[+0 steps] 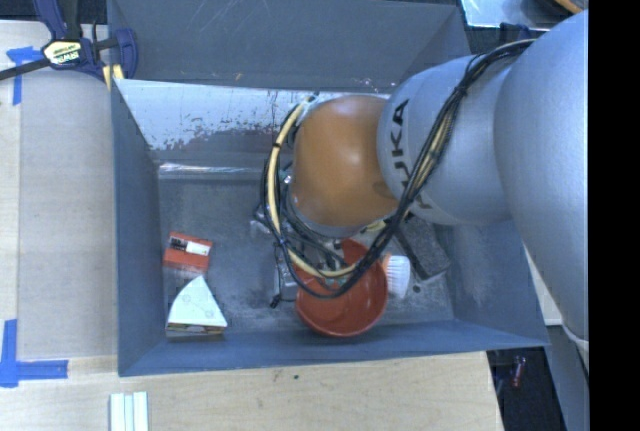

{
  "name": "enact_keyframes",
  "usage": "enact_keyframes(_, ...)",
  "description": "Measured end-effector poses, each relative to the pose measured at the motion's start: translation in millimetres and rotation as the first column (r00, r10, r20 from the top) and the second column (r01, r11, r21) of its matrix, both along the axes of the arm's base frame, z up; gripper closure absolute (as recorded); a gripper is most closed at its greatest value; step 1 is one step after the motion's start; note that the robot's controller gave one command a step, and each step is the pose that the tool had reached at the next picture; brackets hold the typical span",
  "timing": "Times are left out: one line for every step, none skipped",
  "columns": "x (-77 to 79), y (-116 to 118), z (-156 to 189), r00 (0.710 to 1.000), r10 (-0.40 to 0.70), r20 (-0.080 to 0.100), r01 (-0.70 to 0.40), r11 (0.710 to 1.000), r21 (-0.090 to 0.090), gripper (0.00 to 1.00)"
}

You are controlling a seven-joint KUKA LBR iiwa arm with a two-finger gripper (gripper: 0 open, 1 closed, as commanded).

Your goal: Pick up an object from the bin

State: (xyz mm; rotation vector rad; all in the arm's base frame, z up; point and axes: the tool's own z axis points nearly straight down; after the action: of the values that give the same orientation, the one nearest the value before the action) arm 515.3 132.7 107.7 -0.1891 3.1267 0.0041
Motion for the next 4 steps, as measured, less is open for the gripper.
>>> enact_keyframes(-20.5, 2.6, -37.3, 0.997, 0.073, -0.006, -0.073, 0.997, -0.001, 0.00)
enact_keyframes(6.1, 5.6, 50.3, 1.000, -0.003, 0.005, 0.003, 1.000, 0.001, 0.00)
enact_keyframes(-19.7, -8.9, 52.8, 1.000, -0.016, -0.016, 0.016, 1.000, -0.003, 0.00)
enact_keyframes(15.0, 34.2, -19.2, 0.988, 0.152, -0.005, -0.152, 0.988, 0.000, 0.00)
